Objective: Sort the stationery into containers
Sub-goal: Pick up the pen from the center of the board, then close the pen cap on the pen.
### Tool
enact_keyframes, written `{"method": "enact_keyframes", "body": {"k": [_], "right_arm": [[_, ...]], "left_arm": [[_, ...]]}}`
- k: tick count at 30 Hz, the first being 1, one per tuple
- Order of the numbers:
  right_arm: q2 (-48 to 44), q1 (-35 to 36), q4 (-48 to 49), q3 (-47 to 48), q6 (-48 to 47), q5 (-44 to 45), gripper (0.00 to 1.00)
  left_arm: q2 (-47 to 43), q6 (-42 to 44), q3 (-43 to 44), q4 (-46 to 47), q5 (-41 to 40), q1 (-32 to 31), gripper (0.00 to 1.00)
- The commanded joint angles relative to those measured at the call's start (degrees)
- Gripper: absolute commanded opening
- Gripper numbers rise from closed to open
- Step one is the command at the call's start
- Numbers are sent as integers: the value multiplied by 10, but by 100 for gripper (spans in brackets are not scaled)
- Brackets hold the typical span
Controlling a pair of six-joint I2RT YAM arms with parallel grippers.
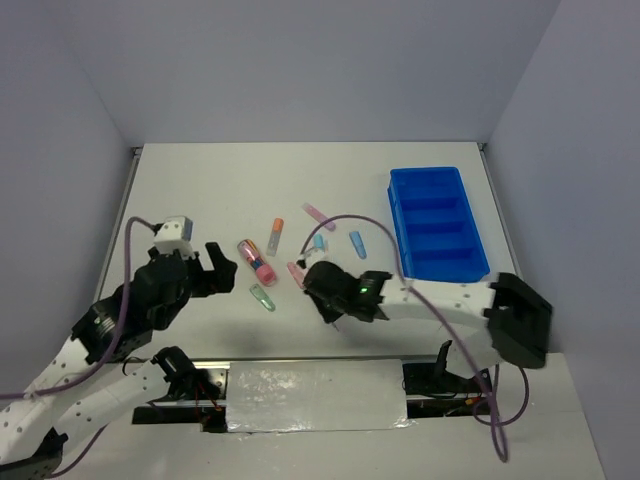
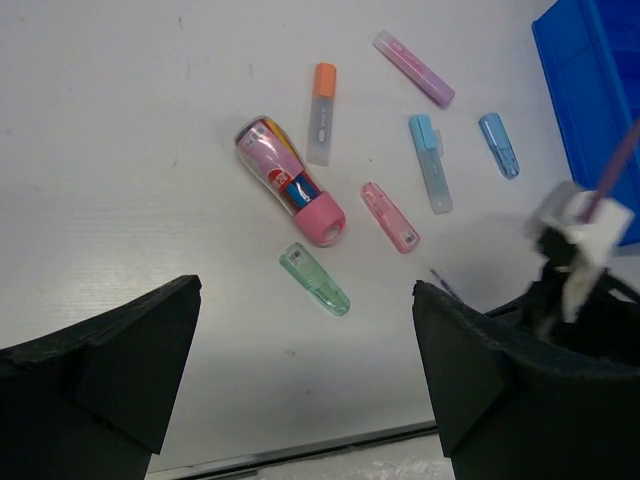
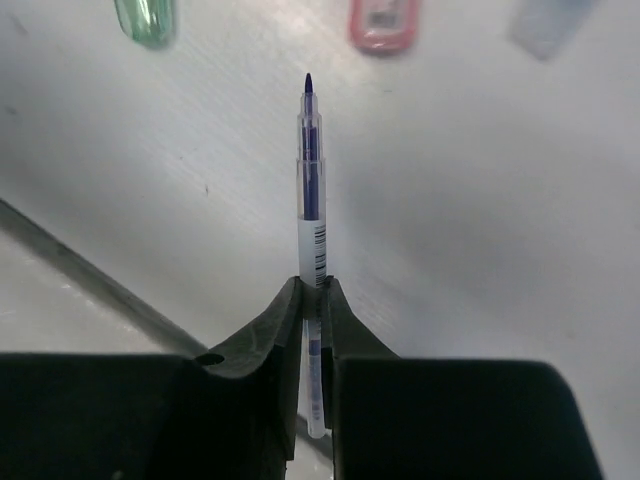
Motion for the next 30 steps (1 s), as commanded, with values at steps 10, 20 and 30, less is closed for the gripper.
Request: {"method": "enact_keyframes", "body": {"k": [10,20,30], "right_arm": [[-515,-233,-77,-140,141,122,0],[-607,-243,-138,-141,112,75,0],[-625,-242,-128,-156,95,29,0]], "left_arm": [[432,0,157,220,181,-7,95],[791,36,414,217,188,-20,79],[907,20,481,190,157,-18,74]]}}
